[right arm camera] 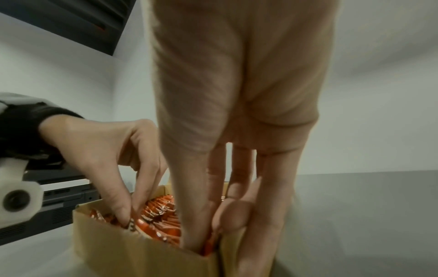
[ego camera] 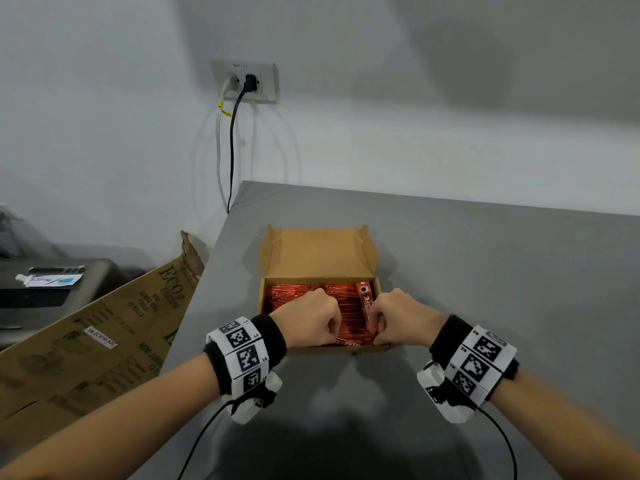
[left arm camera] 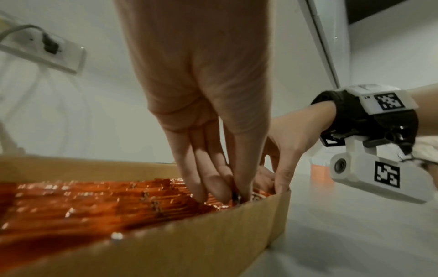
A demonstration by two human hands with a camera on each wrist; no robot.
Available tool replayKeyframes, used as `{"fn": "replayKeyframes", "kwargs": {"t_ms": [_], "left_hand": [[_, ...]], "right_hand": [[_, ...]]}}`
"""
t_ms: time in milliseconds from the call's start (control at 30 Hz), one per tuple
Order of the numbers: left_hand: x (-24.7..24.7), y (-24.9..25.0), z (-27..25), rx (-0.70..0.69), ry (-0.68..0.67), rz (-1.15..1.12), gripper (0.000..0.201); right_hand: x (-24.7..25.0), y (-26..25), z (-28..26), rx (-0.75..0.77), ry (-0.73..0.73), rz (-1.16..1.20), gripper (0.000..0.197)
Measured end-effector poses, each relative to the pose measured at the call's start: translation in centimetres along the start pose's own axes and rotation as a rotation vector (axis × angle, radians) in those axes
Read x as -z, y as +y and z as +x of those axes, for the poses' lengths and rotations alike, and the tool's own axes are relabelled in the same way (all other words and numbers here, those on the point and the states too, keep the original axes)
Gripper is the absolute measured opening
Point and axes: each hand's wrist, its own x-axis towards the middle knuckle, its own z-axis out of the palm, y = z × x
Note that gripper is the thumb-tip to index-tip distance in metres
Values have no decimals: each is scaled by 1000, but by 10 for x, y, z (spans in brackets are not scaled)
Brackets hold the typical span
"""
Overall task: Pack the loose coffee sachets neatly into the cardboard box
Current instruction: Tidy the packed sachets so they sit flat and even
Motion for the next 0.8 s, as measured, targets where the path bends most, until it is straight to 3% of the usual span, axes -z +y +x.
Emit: {"fn": "replayKeyframes", "kwargs": {"t_ms": [133,300,467,667,800], "left_hand": [[-5,-1,-2,10,29,-48,11],[-9,3,2,-25,-24,61,16],[-6,-2,3,-15,-59,9,14],[-2,-4,1,-13,-57,-23,13],[-9,-1,-1,-23,-3,37,15]], "right_hand": [[0,5,1,23,-5,36,7],[-3,5,2,42,7,-40,3],[-5,2,4,45,18,-91,3],[1,7,6,23,-5,-4,9],[10,9,14,-63,304,5,19]]}}
